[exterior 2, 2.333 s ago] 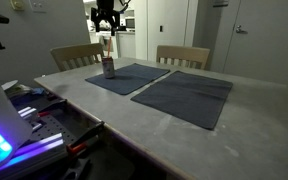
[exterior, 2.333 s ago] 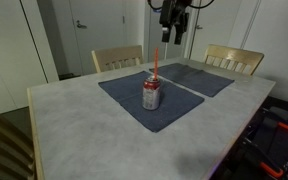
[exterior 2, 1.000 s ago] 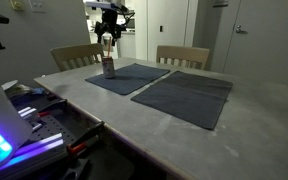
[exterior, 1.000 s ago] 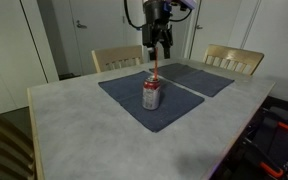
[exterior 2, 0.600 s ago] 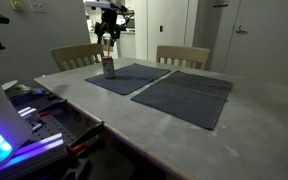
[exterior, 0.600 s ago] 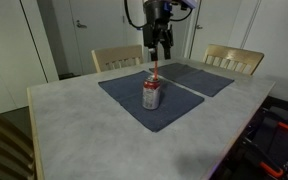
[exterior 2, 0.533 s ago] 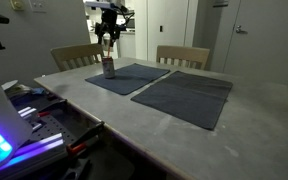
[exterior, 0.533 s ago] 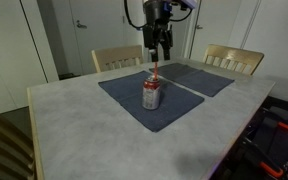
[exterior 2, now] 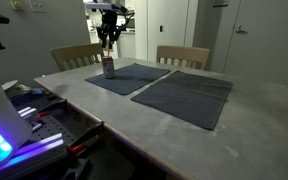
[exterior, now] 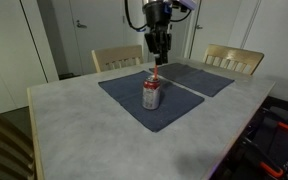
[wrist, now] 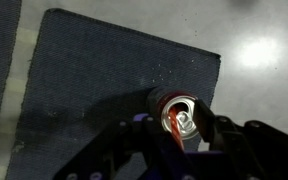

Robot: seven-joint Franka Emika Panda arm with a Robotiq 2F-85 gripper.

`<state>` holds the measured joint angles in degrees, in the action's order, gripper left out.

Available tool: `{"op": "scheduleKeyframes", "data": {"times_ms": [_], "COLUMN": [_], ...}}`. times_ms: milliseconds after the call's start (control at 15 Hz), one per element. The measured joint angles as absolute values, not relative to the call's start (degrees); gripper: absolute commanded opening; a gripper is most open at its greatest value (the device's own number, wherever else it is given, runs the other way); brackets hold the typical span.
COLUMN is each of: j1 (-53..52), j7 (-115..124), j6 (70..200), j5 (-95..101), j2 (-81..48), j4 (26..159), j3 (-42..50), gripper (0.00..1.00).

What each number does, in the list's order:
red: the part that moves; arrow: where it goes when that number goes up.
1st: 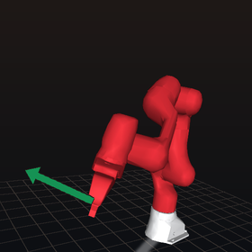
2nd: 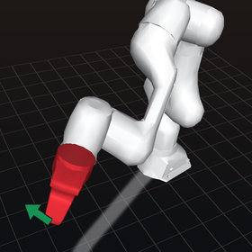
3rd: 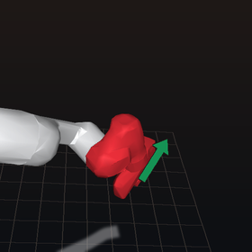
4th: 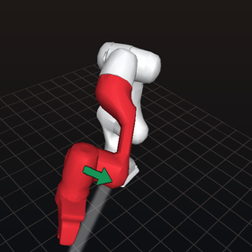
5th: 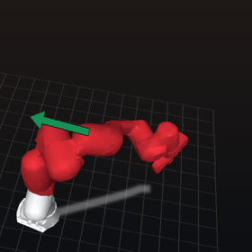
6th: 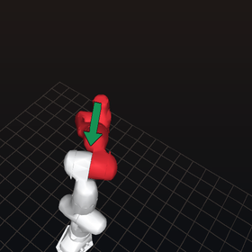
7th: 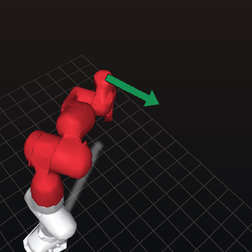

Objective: Remove the straw from the can and put it on the table

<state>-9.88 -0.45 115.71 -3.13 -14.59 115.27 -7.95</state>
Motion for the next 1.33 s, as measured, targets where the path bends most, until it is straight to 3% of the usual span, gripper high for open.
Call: {"op": "scheduleKeyframes", "data": {"times_ms": [333, 467, 667, 1000, 1267, 1333], "j1": [-9.9, -9.9, -9.9, -9.9, -9.9, -9.9], "j7": [-0.5, -0.5, -0.8, -1.3, -1.4, -1.4], "j6": [119.1, 121.0, 124.0, 128.8, 130.2, 130.2], "j5": [-1.7, -1.6, -1.6, -1.6, -1.7, -1.7], "j2": [-14.6, -14.5, -14.3, -13.3, -12.0, -11.6], "j4": [116.8, 117.6, 118.6, 120.6, 121.9, 122.1], "j3": [-8.0, -8.0, -8.0, -8.0, -8.4, -8.6], "gripper": [0.79, 0.89, 0.89, 0.79, 0.85, 0.83]}}
